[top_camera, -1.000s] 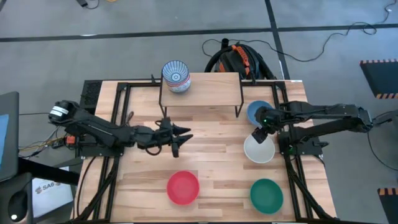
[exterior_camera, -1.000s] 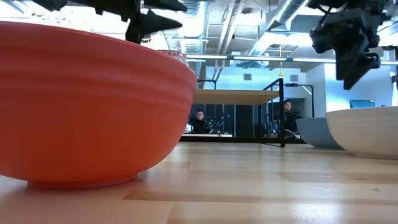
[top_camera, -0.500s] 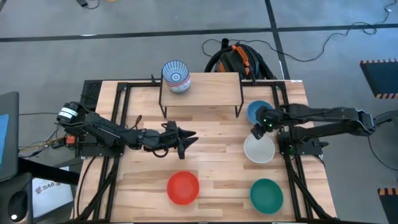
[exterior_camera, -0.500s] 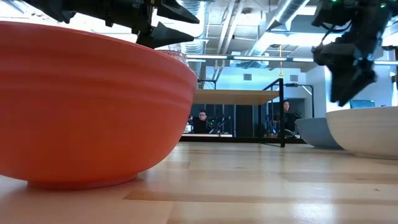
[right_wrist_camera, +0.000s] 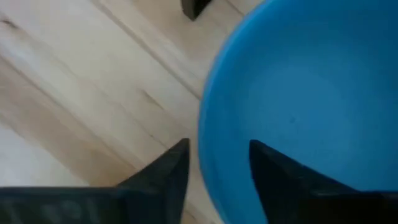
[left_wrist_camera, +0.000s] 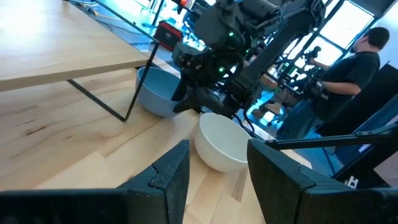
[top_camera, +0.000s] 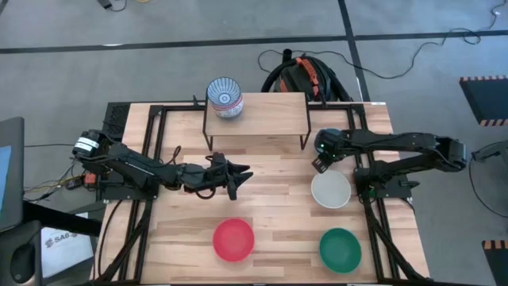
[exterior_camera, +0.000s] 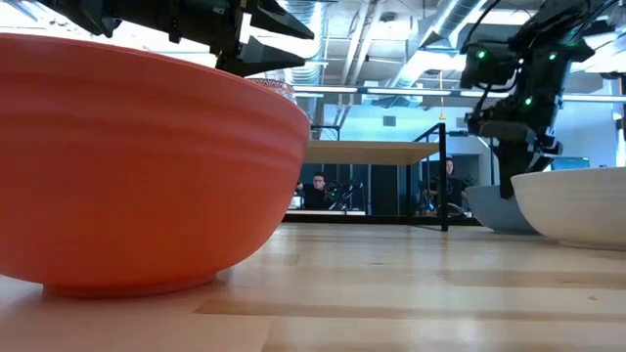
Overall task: Place and stack bowls onto a shelf
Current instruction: Put the blue bowl on the shelf
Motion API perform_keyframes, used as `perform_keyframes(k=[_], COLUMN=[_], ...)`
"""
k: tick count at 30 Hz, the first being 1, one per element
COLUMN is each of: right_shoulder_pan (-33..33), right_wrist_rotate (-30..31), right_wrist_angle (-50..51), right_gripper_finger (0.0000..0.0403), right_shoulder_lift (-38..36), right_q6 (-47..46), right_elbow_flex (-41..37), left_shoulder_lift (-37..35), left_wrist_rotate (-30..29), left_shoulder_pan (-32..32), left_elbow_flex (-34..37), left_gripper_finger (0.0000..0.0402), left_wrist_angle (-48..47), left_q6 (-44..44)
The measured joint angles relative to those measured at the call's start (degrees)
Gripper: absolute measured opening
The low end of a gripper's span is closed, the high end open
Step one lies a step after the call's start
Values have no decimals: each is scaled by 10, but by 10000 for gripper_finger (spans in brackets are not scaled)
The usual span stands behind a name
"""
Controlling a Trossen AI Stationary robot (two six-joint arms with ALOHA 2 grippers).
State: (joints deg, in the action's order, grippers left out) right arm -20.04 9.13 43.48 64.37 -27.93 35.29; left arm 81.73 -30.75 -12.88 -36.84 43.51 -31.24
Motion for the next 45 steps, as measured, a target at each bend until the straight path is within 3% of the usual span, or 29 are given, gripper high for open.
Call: perform_keyframes(k=[7,9,20,30,34,37,40,45], right_shoulder_pan=[-25,-27,-27,-75,-104,-104,-84,-43], right_wrist_rotate=[-15,-9,-17,123,115,71,28,17], right_wrist_angle=[-4,-2,57,103,55,18,-6,-4], right_gripper_finger=[47,25,26,26,26,26,26,26], right_shoulder_lift=[20,18,-21,-11,10,39,81,171], right_q6=[16,19,9,90,167,228,274,321], right_elbow_flex=[1,3,59,236,309,352,398,467], left_shoulder_lift=[0,0,0,-1,-1,-1,-1,-17], left_wrist_rotate=[-13,-14,-13,-12,-12,-13,-15,-29], left_shoulder_pan=[0,0,8,14,14,14,14,13], left_elbow_flex=[0,0,0,0,0,0,0,0], left_gripper_finger=[144,144,144,144,144,144,144,144], left_wrist_angle=[1,0,-8,-16,-17,-21,-25,-60], left_q6=[-1,-1,14,19,23,25,33,38])
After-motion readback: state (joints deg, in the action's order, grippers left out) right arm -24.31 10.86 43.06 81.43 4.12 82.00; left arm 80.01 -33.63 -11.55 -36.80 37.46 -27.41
